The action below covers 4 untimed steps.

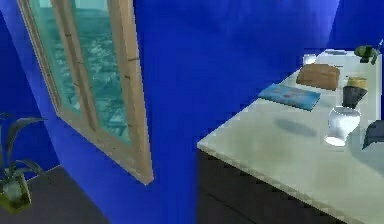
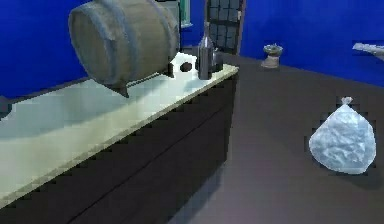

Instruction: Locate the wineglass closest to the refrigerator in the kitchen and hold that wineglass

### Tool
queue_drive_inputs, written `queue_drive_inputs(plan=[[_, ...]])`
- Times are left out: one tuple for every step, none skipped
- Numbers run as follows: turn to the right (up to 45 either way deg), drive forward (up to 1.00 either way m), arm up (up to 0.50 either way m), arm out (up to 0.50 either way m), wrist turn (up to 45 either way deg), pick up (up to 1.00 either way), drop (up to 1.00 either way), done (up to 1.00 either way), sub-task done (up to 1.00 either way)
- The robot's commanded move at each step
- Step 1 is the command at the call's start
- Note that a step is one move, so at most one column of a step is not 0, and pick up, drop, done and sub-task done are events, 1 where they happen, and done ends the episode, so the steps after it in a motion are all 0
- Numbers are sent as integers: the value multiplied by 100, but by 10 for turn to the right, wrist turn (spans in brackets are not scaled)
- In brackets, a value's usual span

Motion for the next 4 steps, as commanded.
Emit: queue_drive_inputs(plan=[[450,0,0,0,0,0,0,0,0],[420,0,0,0,0,0,0,0,0],[0,45,0,0,0,0,0,0,0],[-450,0,0,0,0,0,0,0,0]])
